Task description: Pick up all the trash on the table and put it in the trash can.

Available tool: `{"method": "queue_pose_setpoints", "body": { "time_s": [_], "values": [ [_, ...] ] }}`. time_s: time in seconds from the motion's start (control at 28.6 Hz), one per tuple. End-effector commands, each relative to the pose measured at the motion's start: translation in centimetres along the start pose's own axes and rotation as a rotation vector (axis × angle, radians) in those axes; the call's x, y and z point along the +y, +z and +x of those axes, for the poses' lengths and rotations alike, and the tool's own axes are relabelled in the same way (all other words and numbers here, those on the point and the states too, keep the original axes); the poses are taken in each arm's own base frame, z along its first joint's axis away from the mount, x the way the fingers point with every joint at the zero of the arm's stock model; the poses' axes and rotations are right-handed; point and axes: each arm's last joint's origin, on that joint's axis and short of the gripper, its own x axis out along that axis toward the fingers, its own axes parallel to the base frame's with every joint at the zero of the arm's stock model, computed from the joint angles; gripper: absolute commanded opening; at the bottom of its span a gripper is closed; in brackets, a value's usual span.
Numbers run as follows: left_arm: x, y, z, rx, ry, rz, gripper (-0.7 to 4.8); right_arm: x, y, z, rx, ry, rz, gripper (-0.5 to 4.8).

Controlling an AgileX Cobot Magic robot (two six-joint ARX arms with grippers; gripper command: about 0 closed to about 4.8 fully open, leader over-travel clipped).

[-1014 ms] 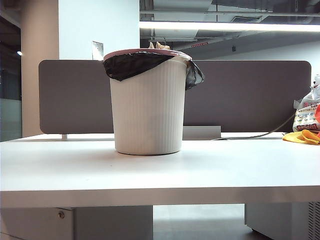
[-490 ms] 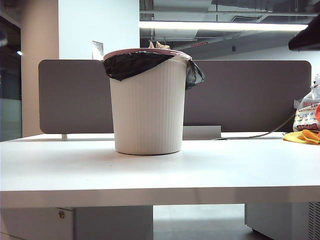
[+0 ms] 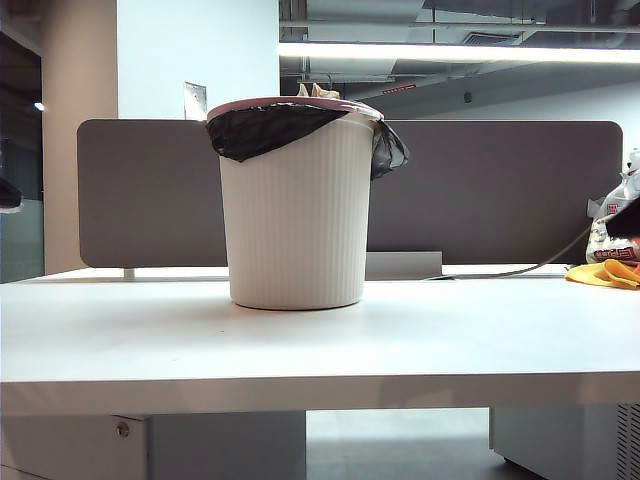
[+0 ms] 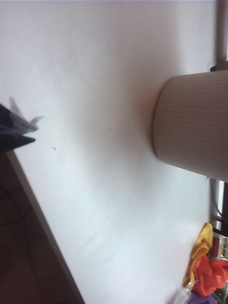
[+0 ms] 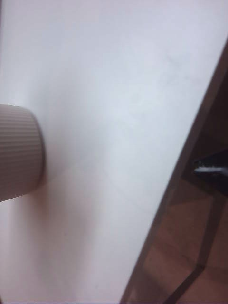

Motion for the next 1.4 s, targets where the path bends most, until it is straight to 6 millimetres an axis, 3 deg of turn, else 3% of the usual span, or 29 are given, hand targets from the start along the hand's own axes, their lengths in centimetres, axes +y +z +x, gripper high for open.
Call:
{"method": "queue_pose_setpoints", "body": {
  "time_s": [0.03,0.52,0.87,1.4],
  "values": [
    [0.1,-0.6,0.2,0.003,-0.001,0.001,-0.05,0.0,-0.3,0.1,-0.012,0.004,0.003,-0.05],
    [0.4,-2.2,0.5,0.026,-0.001,0.011,-0.05,-0.2,-2.2,0.4,0.024,-0.005,0.032,-0.05],
    [0.4,-2.2,0.5,0.033,-0.003,-0.049,-0.02,-0.6,-3.0,0.4,0.08,-0.093,0.024,-0.05],
    [0.8,-1.8,-0.1,-0.025,0.008,-0.053,-0.02,-0.6,-3.1,0.3,0.09,-0.094,0.03,0.0]
  ]
}}
